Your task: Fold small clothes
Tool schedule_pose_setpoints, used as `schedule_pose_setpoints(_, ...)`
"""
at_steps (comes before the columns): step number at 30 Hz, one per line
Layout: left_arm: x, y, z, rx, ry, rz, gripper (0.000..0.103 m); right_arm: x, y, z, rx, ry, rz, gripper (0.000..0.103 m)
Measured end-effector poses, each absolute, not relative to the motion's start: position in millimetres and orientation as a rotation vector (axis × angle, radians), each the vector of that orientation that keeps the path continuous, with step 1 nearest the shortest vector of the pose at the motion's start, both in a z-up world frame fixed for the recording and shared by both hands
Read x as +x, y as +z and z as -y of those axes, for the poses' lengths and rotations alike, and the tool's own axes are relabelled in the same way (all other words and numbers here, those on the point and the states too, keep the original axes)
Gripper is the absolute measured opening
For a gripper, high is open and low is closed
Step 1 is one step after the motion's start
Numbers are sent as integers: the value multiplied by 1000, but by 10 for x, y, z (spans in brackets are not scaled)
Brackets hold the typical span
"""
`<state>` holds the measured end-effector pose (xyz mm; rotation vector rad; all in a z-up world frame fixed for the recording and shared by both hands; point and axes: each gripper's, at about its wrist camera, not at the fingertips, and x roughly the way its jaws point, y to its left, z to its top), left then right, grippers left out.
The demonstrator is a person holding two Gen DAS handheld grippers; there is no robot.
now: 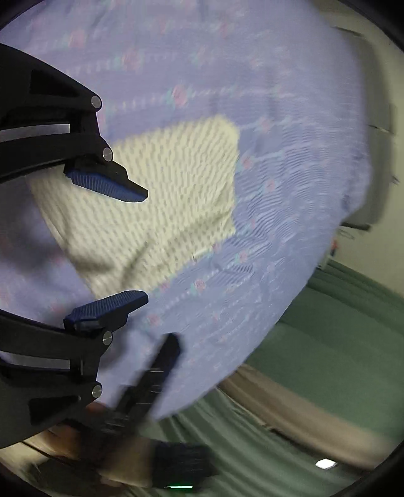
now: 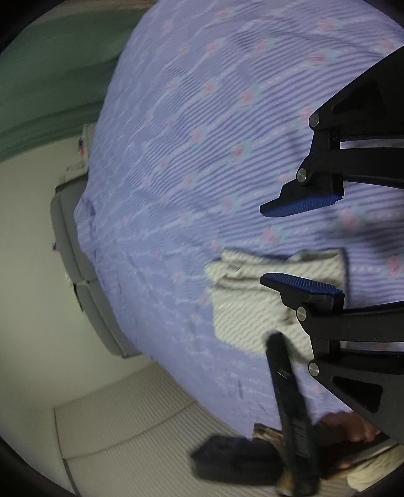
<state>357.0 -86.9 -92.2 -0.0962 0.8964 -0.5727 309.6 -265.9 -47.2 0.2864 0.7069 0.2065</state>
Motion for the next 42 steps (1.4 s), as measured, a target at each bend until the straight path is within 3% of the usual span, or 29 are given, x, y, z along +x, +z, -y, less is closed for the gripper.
schedule_pose_setpoints(9,3518,-1126,551,-42,-584,-867,58,3885,-596,2171,258,418,-820,39)
schedule_pose_setpoints(11,3510,-1119,598,-17,-602,-846,58,4023,-680,2107,256,436,-862,46)
schedule_pose_setpoints(15,3477,-1182,700,54,-646,-820,58,4232,-844,2080,248,433,-920,46)
schedule_pose_setpoints(25,3386,-1355,718,67,-691,-818,57,4567,-1100,2178,522,598,-1034,46)
schedule_pose_setpoints(26,3401,-1354,707,69,-697,-817,57,4562,-1075,2185,523,601,-1018,42)
schedule_pose_setpoints(29,3398,-1337,710,65,-706,-823,57,4500,-939,2168,450,582,-942,12)
schedule_pose_setpoints(32,3397,-1321,714,67,-715,-827,58,4460,-863,2158,381,534,-913,11)
schedule_pose_setpoints(37,3393,-1301,738,74,-722,-839,58,4540,-910,2321,287,392,-937,11)
schedule_pose_setpoints(42,3331,-1261,742,111,-707,-832,60,4281,-793,2420,241,272,-903,26)
